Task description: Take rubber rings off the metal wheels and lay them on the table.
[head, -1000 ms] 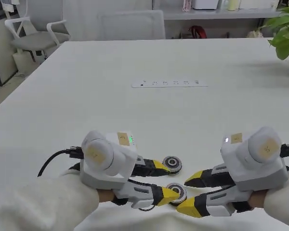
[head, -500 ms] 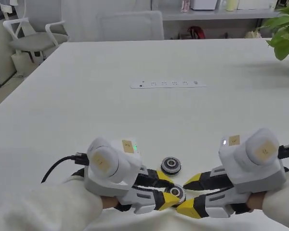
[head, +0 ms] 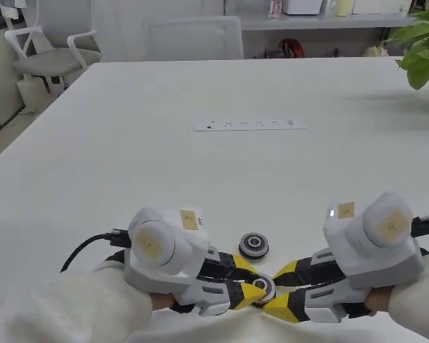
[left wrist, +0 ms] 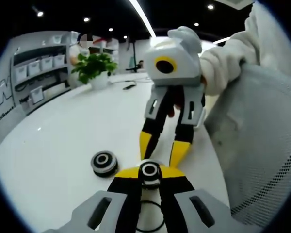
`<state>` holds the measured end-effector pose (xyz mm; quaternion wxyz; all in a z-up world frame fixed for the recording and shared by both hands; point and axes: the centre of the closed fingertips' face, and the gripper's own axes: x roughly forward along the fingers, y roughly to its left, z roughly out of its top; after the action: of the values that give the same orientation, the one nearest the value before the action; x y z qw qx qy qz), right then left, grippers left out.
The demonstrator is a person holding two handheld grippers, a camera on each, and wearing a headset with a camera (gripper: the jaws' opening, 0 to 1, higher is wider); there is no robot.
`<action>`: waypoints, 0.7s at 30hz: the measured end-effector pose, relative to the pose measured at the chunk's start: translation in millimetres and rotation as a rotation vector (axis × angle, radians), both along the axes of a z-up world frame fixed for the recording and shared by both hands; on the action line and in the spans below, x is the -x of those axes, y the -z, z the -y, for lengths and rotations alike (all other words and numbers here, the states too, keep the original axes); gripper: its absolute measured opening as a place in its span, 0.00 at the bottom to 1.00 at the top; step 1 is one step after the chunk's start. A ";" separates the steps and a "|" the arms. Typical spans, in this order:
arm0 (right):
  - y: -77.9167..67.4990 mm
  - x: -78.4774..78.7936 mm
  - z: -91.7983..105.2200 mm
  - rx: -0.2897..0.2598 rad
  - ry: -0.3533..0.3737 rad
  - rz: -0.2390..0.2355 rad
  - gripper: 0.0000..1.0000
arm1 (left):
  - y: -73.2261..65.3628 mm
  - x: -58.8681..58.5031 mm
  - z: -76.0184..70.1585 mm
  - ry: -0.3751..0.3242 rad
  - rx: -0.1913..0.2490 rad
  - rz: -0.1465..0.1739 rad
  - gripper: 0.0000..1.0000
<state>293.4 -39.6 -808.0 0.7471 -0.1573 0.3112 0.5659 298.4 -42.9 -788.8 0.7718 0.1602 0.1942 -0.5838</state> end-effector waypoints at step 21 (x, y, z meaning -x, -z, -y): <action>2.3 -1.2 5.8 0.022 0.006 -0.014 0.12 | 0.7 0.8 -0.2 -0.006 0.002 0.004 0.14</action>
<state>294.6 -45.4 -810.2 0.7448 -0.1606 0.3230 0.5614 297.6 -42.7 -789.5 0.7743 0.1599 0.1925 -0.5812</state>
